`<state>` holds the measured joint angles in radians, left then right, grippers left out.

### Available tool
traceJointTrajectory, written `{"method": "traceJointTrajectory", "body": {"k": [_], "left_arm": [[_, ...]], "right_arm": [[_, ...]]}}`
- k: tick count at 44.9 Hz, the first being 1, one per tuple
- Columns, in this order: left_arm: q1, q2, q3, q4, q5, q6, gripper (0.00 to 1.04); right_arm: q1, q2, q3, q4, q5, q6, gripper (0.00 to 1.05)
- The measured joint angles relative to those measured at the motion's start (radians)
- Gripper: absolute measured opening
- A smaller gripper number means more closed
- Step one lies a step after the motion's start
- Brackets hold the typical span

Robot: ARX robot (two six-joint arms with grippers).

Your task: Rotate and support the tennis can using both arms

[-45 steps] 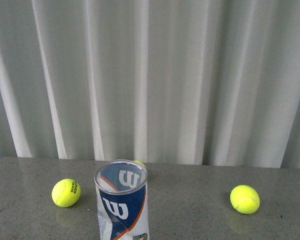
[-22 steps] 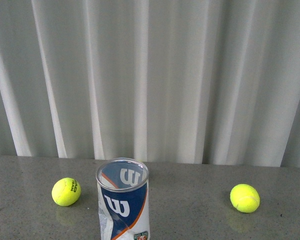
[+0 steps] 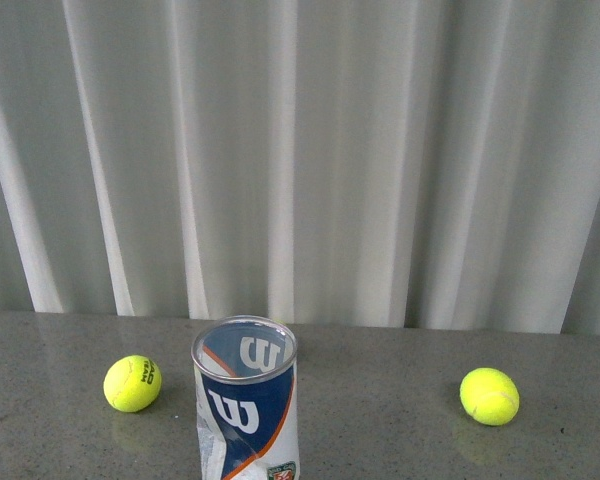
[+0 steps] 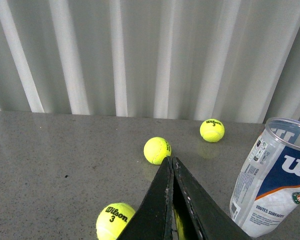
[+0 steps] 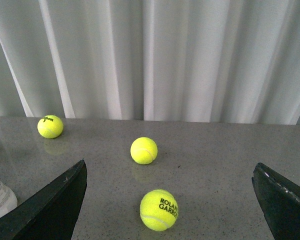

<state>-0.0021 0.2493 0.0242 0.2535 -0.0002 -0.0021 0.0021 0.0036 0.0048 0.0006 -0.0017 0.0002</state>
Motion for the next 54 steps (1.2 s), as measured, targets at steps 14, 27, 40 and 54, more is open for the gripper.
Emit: {"method": "traceJointTrajectory", "body": {"k": [14,27,40,54], "left_arm": [[0.000,-0.187,0.000,-0.223,0.000,0.000,0.04],[0.000,-0.245,0.000,-0.253,0.000,0.000,0.08],[0.000,-0.246,0.000,-0.253,0.000,0.000,0.61],[0.000,-0.246,0.000,-0.253,0.000,0.000,0.98]], "right_arm": [[0.000,0.000,0.000,0.000,0.000,0.000,0.98],[0.000,0.000,0.000,0.000,0.000,0.000,0.98],[0.000,0.000,0.000,0.000,0.000,0.000,0.98],[0.000,0.000,0.000,0.000,0.000,0.000,0.98]]}}
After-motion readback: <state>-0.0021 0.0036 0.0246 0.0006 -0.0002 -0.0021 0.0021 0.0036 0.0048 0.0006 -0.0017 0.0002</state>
